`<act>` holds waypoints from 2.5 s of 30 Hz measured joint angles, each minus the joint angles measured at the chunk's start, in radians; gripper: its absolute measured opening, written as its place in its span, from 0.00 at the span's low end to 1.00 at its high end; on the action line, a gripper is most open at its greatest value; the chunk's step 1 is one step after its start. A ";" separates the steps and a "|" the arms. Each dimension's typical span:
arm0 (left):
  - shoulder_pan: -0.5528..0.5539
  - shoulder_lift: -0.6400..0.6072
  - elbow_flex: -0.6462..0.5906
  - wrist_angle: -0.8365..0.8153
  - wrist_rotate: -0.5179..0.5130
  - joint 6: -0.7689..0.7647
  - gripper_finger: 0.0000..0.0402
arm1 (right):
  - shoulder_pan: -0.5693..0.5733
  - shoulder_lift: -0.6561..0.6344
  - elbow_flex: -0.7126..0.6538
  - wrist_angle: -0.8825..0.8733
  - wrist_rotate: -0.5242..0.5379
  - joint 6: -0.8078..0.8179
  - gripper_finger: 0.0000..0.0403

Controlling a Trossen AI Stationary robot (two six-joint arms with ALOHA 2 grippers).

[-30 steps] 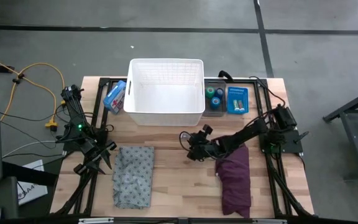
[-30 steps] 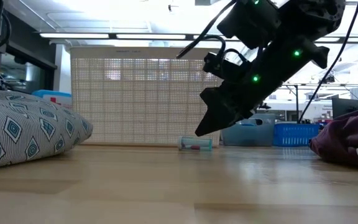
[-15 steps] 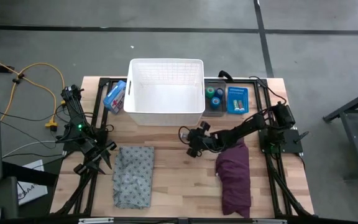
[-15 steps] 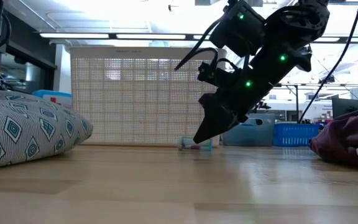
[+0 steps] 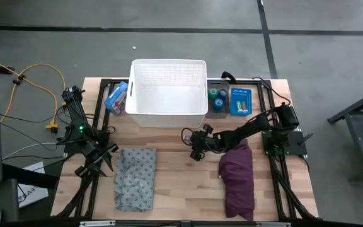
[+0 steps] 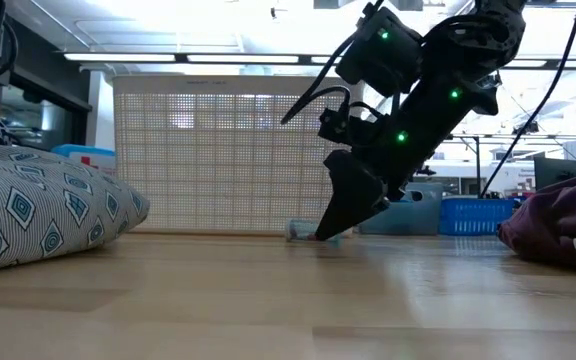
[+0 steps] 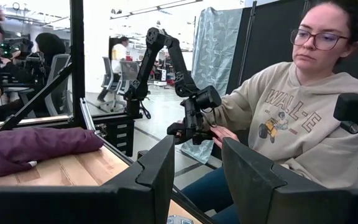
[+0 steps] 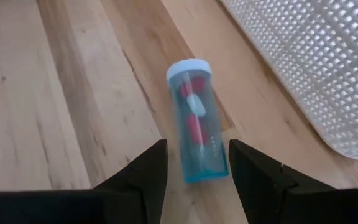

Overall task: Pick & Place Medicine items
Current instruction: Put the blue pill bottle into the blue bin

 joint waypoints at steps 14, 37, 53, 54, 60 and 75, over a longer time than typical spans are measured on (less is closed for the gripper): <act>0.000 0.000 0.000 0.000 0.000 0.000 0.32 | 0.000 0.000 0.000 -0.005 0.002 0.005 0.40; 0.000 0.000 0.000 0.000 0.000 0.000 0.32 | 0.000 0.000 0.000 0.005 -0.004 0.005 0.24; 0.000 0.000 0.000 0.000 0.000 0.000 0.32 | 0.062 -0.032 0.000 0.108 0.005 -0.005 0.22; 0.000 0.000 0.000 0.000 0.000 0.000 0.32 | 0.071 -0.043 0.000 0.106 0.005 -0.005 0.22; 0.000 0.000 0.000 0.000 0.000 0.000 0.32 | 0.130 -0.113 0.000 0.106 0.047 -0.002 0.22; 0.000 0.000 0.000 0.000 0.000 0.000 0.32 | 0.318 -0.272 0.000 0.071 0.278 -0.003 0.23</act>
